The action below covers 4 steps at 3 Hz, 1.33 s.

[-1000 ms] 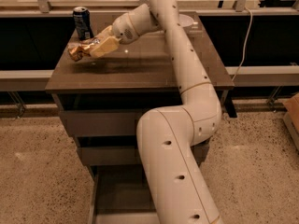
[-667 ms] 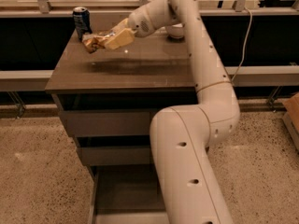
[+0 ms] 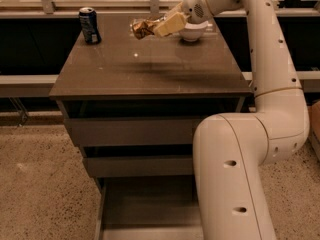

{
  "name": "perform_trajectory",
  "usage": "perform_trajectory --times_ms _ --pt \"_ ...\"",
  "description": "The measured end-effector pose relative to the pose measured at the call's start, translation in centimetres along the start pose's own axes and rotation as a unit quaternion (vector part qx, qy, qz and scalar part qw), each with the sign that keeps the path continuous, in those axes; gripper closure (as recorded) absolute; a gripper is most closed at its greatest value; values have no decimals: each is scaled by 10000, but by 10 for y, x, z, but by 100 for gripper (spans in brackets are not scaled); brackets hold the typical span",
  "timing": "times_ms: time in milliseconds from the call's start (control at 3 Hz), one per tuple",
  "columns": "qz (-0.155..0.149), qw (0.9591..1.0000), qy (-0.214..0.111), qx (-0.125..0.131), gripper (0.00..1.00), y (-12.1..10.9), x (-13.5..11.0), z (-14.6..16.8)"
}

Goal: Place orange can into bottom drawer

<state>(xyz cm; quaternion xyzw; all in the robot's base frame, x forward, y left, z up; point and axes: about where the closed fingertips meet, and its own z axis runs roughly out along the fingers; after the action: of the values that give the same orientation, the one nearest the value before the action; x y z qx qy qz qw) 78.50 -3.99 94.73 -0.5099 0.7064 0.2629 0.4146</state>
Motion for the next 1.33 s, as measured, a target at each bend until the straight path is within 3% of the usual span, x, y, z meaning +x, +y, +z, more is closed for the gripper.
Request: perform_trajectory --times_ms 333,667,1000,1333 --pt "0 10000 0 0 100 0 0 0" --pt "-330 9994 -87 -31 100 3 -9 3" --pt "-1012 9948 87 -22 100 15 -24 -11" --pt "-1339 9905 275 -172 100 32 -23 -12"
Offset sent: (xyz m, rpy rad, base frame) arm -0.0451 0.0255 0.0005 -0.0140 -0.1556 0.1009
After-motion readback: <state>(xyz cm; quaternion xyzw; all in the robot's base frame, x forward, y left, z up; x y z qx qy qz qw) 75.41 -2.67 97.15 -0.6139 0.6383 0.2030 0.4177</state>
